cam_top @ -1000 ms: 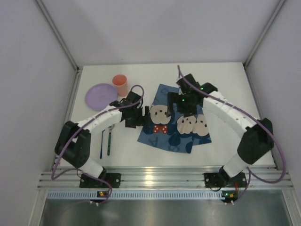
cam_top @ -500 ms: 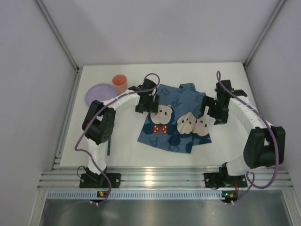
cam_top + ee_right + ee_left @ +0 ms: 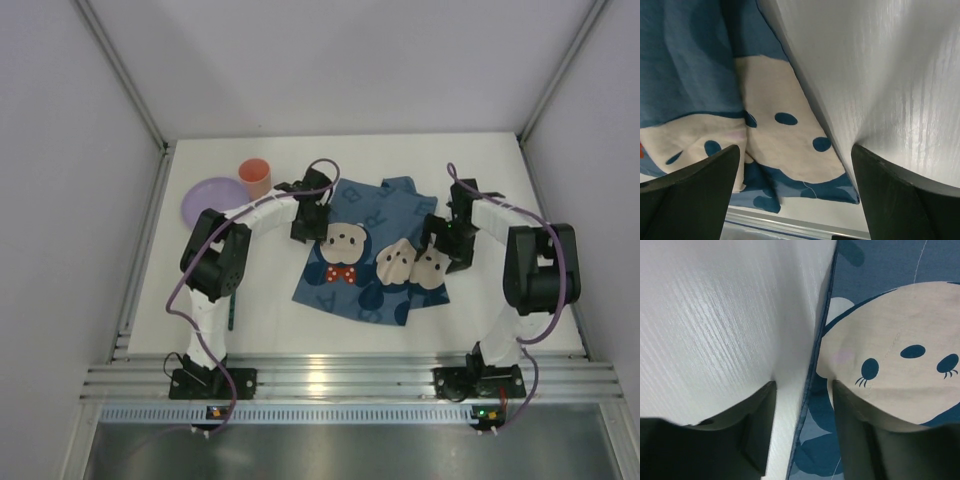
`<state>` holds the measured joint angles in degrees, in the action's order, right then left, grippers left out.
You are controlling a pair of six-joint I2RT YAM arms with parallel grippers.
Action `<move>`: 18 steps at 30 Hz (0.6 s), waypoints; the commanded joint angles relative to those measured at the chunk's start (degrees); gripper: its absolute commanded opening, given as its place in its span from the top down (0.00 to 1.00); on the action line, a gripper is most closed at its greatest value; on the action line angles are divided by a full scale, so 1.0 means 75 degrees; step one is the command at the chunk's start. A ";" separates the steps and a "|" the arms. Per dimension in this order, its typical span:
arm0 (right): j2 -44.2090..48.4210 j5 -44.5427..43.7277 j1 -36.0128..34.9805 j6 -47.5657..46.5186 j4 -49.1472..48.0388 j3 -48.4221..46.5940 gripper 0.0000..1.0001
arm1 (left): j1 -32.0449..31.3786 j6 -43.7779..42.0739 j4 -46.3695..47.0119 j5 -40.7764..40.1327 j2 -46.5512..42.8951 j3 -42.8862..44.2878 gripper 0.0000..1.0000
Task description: Set the dinner table for one person
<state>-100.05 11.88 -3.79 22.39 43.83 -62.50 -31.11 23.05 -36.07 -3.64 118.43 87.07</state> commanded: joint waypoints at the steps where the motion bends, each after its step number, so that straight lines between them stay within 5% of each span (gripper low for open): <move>1: -0.0370 0.0104 0.0154 -0.0185 -0.0606 -0.0525 0.07 | 0.0058 -0.0167 -0.0030 0.0368 0.0311 0.0063 0.46; 7: -0.1097 0.0291 0.0142 -0.0103 -0.0735 -0.0889 0.21 | 0.0164 -0.0272 0.0204 0.0848 0.0217 -0.0124 0.69; 10: -0.1238 0.0478 0.0107 0.0002 -0.0876 -0.0819 0.38 | 0.0199 -0.0331 0.0310 0.1141 0.0217 -0.0171 0.82; 13: -0.1273 0.0490 0.0048 0.0003 -0.0934 -0.0737 0.67 | 0.0199 -0.0331 0.0357 0.1305 0.0252 -0.0125 1.00; 14: -0.1250 0.0479 0.0049 0.0003 -0.0923 -0.0691 0.81 | 0.0199 -0.0319 0.0299 0.1306 0.0333 -0.0032 1.00; 18: -0.1156 0.0373 0.0095 -0.0102 -0.0899 -0.0515 1.00 | 0.0246 -0.0296 0.0263 0.1341 0.0323 -0.0031 1.00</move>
<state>-107.48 16.73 -3.25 22.94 39.64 -68.42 -29.50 21.06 -34.39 4.91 118.89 86.91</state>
